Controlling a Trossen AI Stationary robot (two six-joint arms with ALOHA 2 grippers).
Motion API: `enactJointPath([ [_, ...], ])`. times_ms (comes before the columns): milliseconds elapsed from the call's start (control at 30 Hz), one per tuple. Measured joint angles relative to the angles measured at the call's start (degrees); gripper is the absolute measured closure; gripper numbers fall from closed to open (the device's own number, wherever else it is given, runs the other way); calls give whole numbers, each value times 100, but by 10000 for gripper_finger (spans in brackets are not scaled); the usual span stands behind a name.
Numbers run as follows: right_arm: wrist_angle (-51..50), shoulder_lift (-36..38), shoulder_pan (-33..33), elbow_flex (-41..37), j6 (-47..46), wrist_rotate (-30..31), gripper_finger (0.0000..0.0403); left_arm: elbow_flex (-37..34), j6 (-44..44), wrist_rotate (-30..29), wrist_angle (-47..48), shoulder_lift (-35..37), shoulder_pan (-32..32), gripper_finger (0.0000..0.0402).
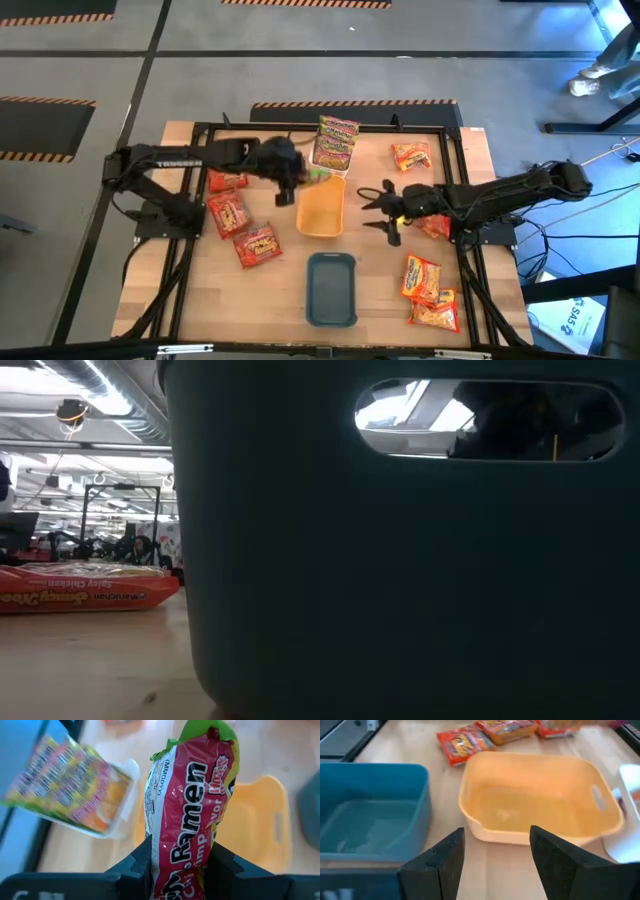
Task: Sort Maruchan noodles
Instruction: Put the green noodle pack into the white bin
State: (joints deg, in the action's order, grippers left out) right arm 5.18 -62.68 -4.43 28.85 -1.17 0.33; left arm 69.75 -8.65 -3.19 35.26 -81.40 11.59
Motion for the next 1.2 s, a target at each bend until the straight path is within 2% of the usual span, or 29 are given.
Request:
enactJointPath([
  [267, -34, 43, 151, -311, -321, 21, 198, 1039, -1133, 668, -21, -929, 1005, 289],
  [500, -240, 40, 147, -349, -732, 98, 198, 2324, -1857, 1840, 272, -2201, 1671, 289],
  [600, -347, 40, 147, -349, -772, 322, 198, 2765, -2143, 2068, 492, -2708, 1857, 289],
  [767, -499, 38, 149, -349, -870, 525, 198, 3235, -2425, 2206, 972, -3377, 2050, 289],
  [1000, -593, 33, 147, -349, -907, 681, 198, 3262, -2655, 2197, 1344, -3800, 2086, 288],
  [1200, -592, 31, 147, -349, -908, 1029, 198, 3263, -2810, 1825, 1545, -4039, 2009, 288],
])
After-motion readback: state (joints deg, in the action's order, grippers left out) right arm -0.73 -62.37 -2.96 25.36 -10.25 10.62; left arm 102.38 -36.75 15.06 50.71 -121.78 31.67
